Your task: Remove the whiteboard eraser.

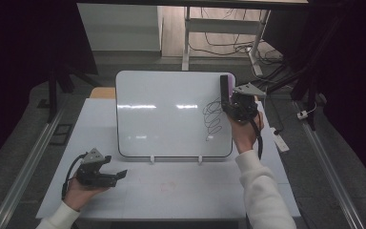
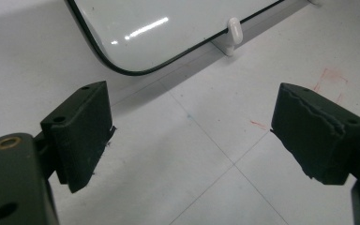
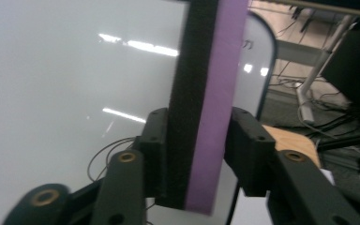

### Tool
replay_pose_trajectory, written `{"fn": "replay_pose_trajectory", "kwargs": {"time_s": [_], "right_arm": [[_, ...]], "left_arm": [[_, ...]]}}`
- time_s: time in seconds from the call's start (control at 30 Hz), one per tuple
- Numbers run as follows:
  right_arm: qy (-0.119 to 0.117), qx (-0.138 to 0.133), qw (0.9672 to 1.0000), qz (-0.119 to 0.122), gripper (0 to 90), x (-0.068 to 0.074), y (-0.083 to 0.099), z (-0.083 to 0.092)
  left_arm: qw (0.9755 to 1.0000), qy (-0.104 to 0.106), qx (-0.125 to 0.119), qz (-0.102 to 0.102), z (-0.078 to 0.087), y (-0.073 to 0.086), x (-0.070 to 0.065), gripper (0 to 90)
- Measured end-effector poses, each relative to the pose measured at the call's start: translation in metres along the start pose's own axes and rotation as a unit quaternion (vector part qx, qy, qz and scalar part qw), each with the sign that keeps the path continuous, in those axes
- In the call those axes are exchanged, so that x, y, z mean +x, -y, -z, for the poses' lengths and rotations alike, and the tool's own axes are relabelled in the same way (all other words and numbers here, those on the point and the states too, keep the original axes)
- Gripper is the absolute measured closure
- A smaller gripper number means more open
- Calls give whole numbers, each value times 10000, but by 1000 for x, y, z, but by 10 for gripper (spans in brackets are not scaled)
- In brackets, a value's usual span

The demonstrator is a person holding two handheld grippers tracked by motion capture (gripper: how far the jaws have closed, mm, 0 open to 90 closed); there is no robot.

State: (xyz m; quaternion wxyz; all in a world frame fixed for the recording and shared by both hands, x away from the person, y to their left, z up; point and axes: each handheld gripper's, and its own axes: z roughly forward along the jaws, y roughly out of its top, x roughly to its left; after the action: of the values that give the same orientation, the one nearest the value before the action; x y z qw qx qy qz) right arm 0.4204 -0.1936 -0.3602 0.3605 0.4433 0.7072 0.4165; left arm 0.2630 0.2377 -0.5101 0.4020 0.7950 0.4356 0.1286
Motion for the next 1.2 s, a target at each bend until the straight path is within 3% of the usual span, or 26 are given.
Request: {"fn": "replay_pose_trajectory", "kwargs": {"time_s": [0.2, 0.37, 0.73, 0.83, 0.97, 1.2], "right_arm": [[-98, -319, 9994, -21, 637, -5, -5, 18], [-264, -362, 9990, 2, 638, -6, -2, 29], [-612, -400, 9973, 28, 637, -14, 30, 45], [-876, -378, 9954, 92, 637, -11, 41, 51], [-988, -281, 9943, 297, 637, -4, 56, 60], [-1178, -202, 9921, 393, 636, 5, 81, 75]], "left_arm": [[10000, -15, -3, 19, 0, 0, 1, 136], [10000, -20, -10, 26, 0, 0, 1, 136], [10000, -52, 19, 51, -1, 0, 2, 136], [10000, -64, 51, 43, -2, 0, 2, 136], [9999, -81, 69, 67, -2, 1, 2, 136], [9999, -90, 57, 111, -1, 0, 3, 137]]}}
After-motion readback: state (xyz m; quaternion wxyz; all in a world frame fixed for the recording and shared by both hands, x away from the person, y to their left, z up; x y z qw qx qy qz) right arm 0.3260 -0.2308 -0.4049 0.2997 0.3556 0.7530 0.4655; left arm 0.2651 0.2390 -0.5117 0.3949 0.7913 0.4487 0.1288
